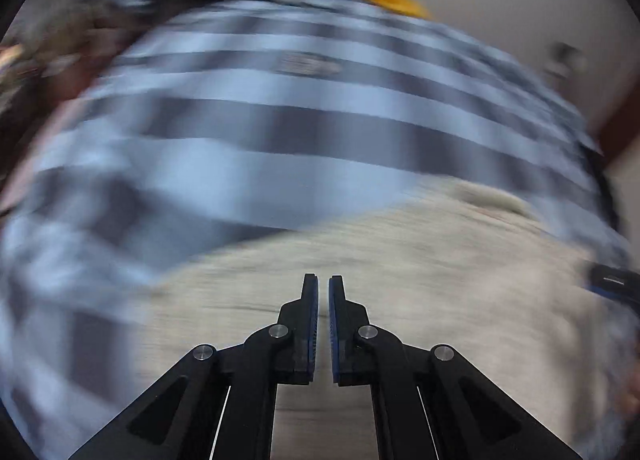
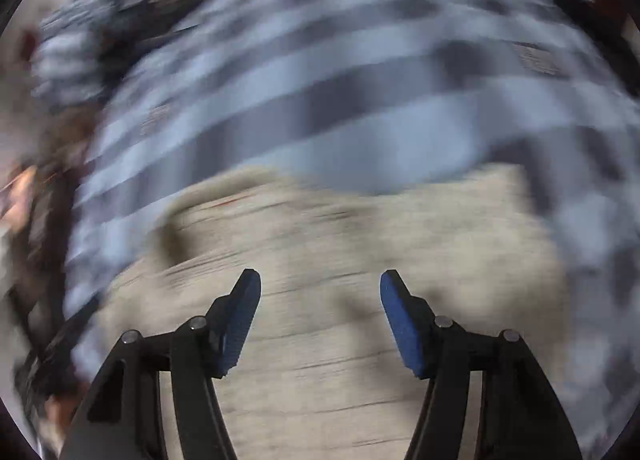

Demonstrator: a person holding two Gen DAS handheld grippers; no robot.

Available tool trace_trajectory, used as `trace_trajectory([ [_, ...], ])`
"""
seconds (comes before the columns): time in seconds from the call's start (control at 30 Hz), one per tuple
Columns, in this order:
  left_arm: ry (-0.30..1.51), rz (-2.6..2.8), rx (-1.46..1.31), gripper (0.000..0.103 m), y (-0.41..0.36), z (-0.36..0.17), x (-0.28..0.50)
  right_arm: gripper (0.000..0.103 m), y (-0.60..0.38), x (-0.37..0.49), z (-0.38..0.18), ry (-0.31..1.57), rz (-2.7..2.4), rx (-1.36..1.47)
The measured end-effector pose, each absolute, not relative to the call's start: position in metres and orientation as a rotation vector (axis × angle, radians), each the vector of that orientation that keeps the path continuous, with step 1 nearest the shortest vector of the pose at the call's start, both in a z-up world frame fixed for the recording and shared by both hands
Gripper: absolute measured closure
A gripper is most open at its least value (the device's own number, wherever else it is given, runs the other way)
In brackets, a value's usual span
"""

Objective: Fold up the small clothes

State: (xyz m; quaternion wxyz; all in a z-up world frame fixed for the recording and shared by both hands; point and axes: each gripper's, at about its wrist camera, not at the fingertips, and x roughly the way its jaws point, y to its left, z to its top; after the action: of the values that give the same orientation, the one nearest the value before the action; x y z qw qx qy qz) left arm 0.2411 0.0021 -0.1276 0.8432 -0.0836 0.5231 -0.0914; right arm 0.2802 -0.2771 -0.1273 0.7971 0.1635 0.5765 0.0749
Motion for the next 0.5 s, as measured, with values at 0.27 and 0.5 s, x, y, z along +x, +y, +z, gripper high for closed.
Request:
trace_trajectory([
  [0.27, 1.214, -0.284, -0.411, 0.100, 0.003, -0.174, 0.273, 0.043, -0.289, 0.307, -0.183, 1.370, 0.318, 0.475],
  [0.5, 1.226, 0.097, -0.295, 0.100, 0.116, -0.152, 0.264, 0.040, -0.398, 0.263, -0.147, 1.311, -0.252, 0.506],
])
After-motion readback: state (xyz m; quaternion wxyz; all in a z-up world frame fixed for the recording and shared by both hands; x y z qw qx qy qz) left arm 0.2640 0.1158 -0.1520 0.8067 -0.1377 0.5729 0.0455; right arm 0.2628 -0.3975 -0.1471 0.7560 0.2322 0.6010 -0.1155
